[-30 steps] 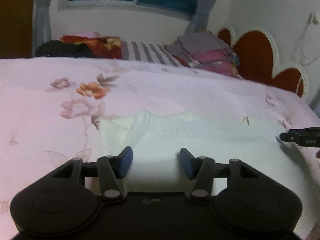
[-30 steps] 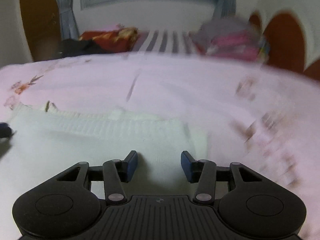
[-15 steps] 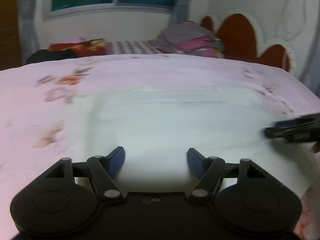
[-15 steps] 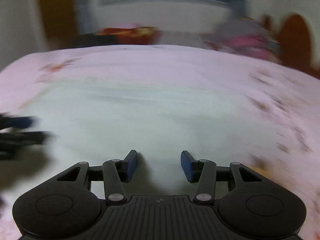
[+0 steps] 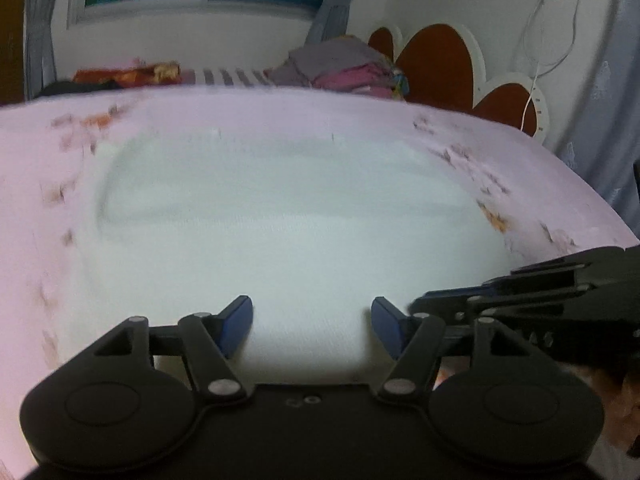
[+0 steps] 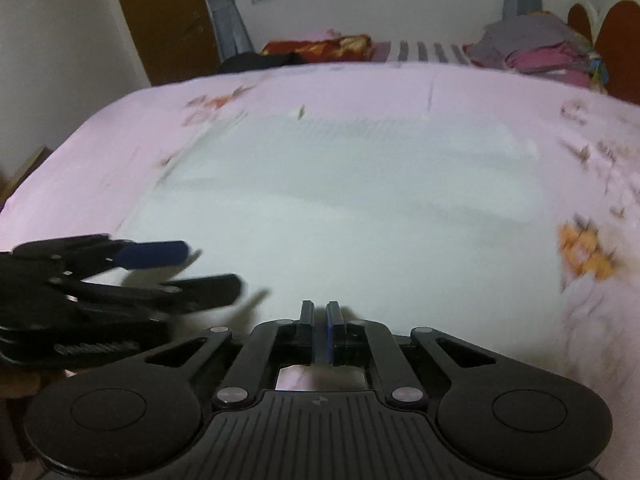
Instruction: Fold small clothes
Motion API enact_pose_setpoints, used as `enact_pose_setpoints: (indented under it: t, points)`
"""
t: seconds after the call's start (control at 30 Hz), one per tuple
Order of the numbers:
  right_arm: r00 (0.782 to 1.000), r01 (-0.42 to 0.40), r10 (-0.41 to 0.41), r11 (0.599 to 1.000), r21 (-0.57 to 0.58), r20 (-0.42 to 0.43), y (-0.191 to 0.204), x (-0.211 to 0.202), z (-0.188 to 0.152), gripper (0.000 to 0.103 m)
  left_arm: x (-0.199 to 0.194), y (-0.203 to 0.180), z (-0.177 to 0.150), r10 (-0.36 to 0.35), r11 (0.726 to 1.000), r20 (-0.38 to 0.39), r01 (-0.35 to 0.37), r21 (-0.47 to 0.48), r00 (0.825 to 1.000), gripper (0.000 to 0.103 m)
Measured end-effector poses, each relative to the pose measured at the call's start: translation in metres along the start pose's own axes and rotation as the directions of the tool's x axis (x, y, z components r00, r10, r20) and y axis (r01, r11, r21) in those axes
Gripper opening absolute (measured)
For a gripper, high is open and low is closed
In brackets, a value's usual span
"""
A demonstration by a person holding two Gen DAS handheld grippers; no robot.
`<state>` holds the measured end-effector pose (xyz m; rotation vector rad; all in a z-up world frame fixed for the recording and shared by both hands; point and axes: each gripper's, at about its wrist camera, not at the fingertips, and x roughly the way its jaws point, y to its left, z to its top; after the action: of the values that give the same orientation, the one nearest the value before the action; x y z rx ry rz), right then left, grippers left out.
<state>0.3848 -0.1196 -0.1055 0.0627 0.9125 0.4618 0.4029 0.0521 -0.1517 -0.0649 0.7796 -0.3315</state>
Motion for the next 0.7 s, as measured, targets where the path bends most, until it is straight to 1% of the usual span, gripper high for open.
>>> enact_pose_setpoints:
  t: [0.07,0.13,0.2,0.23,0.3,0.4,0.47,0.53,0.6,0.63,0.67,0.7]
  points:
    - [1.000,0.002,-0.003,1.000,-0.016,-0.011,0.007,0.005,-0.006,0.005,0.001,0.000,-0.006,0.022,1.000,-0.003,-0.022,0.009,1.000,0.064]
    - [1.000,0.016,-0.016,0.999,-0.028,0.001,0.013,0.005,-0.015,0.004,-0.003,0.001,-0.009,0.031,0.999,0.001,-0.031,0.009,1.000,0.064]
    - [0.999,0.036,-0.036,0.998,-0.047,0.012,0.013,0.003,-0.019,0.004,-0.010,0.009,-0.011,0.056,0.998,0.005,-0.056,0.002,0.998,0.064]
    - [0.998,0.064,-0.063,0.997,-0.048,0.021,0.008,-0.002,-0.023,0.004,-0.015,0.016,-0.013,0.074,0.997,0.007,-0.074,-0.009,0.997,0.064]
    - [0.989,0.147,-0.146,0.989,-0.014,0.031,-0.010,-0.015,-0.031,0.004,-0.026,0.034,-0.016,0.116,0.992,0.010,-0.115,-0.042,0.993,0.064]
    - [0.965,0.259,-0.261,0.963,0.070,0.014,-0.051,-0.031,-0.040,0.004,-0.040,0.059,-0.023,0.149,0.985,0.003,-0.148,-0.085,0.989,0.064]
    - [0.963,0.267,-0.269,0.957,0.113,0.001,-0.070,-0.041,-0.047,0.004,-0.045,0.065,-0.024,0.159,0.983,0.001,-0.158,-0.091,0.987,0.064]
    - [0.965,0.258,-0.262,0.958,0.125,0.011,-0.071,-0.051,-0.049,0.004,-0.049,0.065,-0.020,0.181,0.978,-0.006,-0.181,-0.101,0.983,0.064]
    - [0.964,0.242,-0.254,0.959,0.145,0.074,-0.068,-0.062,-0.046,0.004,-0.052,0.063,-0.018,0.181,0.976,0.015,-0.177,-0.125,0.983,0.067]
    - [0.963,0.236,-0.253,0.959,0.159,0.091,-0.068,-0.063,-0.045,0.004,-0.051,0.062,-0.020,0.181,0.976,0.010,-0.179,-0.123,0.983,0.068]
    - [0.962,0.248,-0.263,0.955,0.163,0.075,-0.070,-0.060,-0.046,0.004,-0.047,0.062,-0.022,0.186,0.976,-0.007,-0.185,-0.118,0.983,0.068]
    - [0.960,0.271,-0.279,0.949,0.160,0.027,-0.071,-0.050,-0.047,0.004,-0.044,0.062,-0.023,0.189,0.976,-0.011,-0.189,-0.113,0.982,0.068]
